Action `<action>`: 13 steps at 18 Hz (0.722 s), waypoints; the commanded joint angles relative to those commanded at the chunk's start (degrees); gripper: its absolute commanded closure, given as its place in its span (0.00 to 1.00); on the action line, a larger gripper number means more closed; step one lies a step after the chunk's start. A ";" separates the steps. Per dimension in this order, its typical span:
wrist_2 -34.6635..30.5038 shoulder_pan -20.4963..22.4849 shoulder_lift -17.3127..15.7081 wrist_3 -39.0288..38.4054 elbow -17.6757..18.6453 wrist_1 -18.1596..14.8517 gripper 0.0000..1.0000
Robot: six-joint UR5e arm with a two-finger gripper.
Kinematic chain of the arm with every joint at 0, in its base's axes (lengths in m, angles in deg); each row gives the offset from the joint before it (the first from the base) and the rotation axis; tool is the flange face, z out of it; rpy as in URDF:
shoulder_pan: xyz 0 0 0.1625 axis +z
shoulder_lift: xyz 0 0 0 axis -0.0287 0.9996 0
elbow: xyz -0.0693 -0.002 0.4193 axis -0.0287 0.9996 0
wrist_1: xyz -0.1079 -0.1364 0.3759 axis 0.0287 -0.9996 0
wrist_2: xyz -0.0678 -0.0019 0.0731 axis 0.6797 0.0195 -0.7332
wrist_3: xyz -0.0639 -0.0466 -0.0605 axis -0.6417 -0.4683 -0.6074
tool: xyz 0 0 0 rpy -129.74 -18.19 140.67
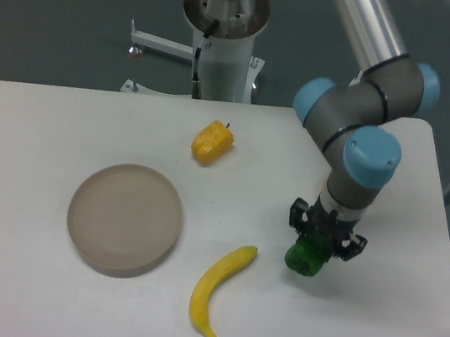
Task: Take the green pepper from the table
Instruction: 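Lift the green pepper up off the table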
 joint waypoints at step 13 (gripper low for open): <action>-6.14 0.44 0.16 18.25 -3.16 -8.27 0.87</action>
